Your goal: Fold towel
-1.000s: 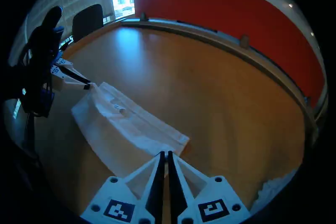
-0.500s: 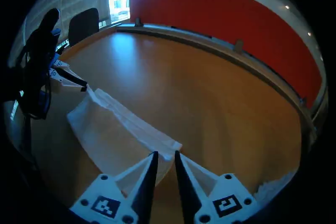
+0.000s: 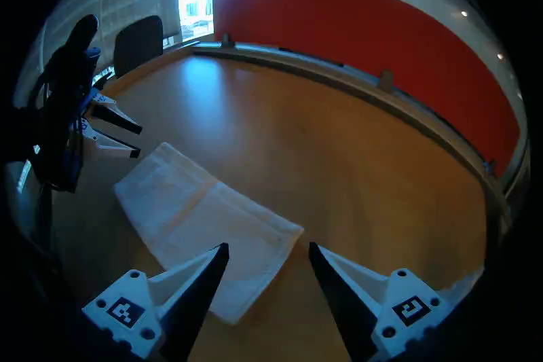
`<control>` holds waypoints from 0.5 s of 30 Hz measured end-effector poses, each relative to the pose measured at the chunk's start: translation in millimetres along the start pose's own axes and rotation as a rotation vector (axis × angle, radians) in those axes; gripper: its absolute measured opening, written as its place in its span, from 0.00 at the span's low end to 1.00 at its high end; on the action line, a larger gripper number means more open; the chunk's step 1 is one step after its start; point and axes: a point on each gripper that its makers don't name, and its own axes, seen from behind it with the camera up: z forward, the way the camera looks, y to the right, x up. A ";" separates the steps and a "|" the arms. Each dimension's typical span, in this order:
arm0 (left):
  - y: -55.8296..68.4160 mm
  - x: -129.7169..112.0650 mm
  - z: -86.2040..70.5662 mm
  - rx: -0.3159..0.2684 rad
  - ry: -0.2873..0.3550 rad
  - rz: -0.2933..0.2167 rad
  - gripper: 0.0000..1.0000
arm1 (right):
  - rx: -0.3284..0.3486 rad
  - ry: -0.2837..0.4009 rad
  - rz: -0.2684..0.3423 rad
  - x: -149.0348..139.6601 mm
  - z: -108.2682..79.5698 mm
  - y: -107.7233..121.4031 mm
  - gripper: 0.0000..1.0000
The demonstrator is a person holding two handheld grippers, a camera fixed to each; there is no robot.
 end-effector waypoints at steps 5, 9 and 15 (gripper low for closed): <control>1.5 -0.2 -5.6 0.003 0.008 -0.002 0.92 | -0.004 0.006 -0.002 -0.3 -5.9 -1.4 0.91; 3.6 -2.0 -12.6 0.006 0.014 -0.011 0.92 | -0.003 0.014 0.004 -1.4 -12.2 -5.3 0.91; 8.7 -7.3 -26.2 0.015 0.026 -0.028 0.92 | -0.006 0.022 0.007 -5.9 -23.7 -11.7 0.91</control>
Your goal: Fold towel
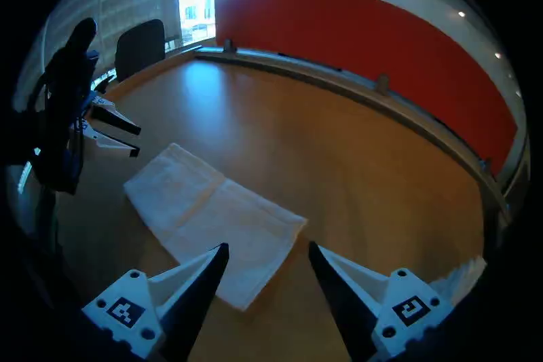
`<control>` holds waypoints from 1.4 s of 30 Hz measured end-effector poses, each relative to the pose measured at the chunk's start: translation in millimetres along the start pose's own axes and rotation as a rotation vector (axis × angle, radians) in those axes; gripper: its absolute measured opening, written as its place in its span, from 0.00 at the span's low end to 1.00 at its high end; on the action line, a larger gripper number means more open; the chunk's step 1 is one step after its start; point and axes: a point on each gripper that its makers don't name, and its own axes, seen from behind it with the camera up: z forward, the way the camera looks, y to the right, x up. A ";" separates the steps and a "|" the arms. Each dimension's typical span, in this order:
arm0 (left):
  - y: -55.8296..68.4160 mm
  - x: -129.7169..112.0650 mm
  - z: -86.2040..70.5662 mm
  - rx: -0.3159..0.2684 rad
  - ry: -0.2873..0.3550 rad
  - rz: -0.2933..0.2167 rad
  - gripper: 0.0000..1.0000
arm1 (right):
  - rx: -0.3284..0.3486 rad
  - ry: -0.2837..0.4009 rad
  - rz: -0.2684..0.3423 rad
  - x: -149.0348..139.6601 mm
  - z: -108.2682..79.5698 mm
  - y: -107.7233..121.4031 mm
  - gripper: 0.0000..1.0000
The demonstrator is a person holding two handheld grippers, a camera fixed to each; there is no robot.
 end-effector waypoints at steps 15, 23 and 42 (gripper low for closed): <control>4.9 -26.2 -27.6 0.030 0.004 -0.058 0.92 | -0.009 0.001 0.017 -15.4 -20.7 -8.3 0.91; 1.2 -26.1 -39.8 0.061 0.030 -0.066 0.92 | 0.009 -0.007 0.000 -19.1 -19.3 -11.8 0.91; -15.2 -37.5 -74.0 0.172 0.099 -0.114 0.92 | 0.073 -0.060 -0.086 -30.0 -13.9 -19.9 0.91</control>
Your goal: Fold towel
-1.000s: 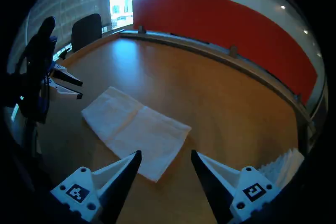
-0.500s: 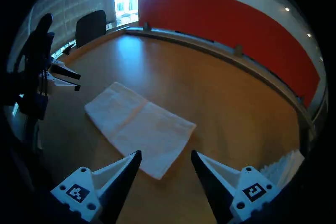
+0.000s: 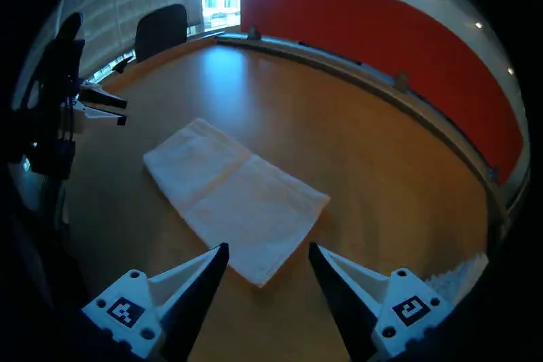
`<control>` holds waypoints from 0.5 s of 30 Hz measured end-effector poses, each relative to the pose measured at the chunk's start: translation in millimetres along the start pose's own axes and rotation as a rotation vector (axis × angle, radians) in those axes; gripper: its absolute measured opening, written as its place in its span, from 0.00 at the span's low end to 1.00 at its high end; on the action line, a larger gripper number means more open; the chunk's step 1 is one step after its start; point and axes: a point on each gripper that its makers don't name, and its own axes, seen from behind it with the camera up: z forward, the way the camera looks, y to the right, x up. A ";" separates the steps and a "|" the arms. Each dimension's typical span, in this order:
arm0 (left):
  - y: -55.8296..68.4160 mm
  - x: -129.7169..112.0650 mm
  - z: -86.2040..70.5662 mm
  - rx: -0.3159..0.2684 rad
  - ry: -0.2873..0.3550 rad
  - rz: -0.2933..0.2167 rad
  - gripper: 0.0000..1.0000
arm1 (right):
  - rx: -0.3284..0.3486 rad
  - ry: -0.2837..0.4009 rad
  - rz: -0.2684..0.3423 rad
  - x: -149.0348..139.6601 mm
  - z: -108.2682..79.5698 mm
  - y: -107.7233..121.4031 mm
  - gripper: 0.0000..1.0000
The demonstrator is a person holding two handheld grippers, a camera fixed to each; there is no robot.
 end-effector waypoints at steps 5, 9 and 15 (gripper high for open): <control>-7.5 -2.1 -11.2 0.026 0.018 -0.014 0.92 | 0.025 -0.036 -0.033 -10.1 2.8 -4.3 0.91; -14.1 -4.8 -20.1 0.048 0.030 -0.025 0.92 | 0.039 -0.067 -0.054 -19.4 6.7 -6.6 0.91; -23.0 -10.8 -30.0 0.073 0.036 -0.045 0.92 | 0.051 -0.098 -0.076 -28.6 12.0 -9.8 0.90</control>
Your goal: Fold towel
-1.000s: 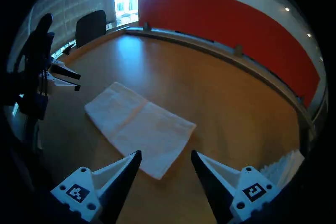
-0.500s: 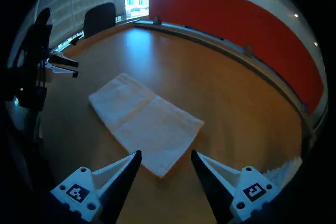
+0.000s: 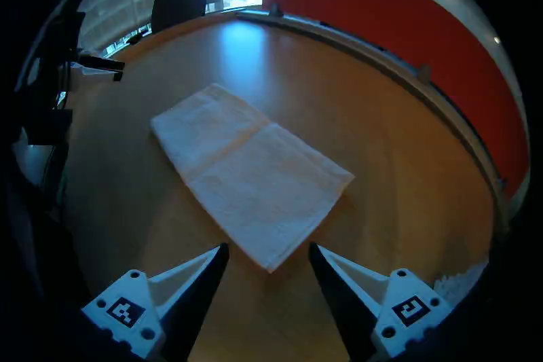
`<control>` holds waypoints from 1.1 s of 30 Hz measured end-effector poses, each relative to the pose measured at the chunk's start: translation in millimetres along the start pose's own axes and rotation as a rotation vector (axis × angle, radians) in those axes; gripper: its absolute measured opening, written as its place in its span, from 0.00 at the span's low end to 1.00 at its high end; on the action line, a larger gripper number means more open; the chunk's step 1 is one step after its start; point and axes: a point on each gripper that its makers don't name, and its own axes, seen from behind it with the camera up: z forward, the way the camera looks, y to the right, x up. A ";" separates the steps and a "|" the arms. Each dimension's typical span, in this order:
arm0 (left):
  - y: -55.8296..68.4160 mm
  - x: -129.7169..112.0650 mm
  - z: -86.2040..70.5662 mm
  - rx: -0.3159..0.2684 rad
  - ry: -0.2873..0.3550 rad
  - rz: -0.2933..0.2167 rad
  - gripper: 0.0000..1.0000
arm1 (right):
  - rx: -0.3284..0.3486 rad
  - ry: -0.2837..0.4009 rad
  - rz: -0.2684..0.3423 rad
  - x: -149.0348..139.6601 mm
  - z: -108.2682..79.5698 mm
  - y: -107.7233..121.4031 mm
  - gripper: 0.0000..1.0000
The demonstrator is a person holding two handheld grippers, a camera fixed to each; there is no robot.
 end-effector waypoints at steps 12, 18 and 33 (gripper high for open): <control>-13.4 -11.7 -13.3 0.031 -0.010 -0.029 0.92 | 0.018 -0.053 -0.026 -15.6 11.7 0.2 0.74; -15.6 -14.8 -17.0 0.035 -0.013 -0.039 0.92 | 0.033 -0.068 -0.021 -21.7 14.4 0.0 0.60; -14.4 -17.6 -19.4 0.033 -0.016 -0.051 0.92 | 0.038 -0.077 -0.014 -30.0 19.5 -2.4 0.28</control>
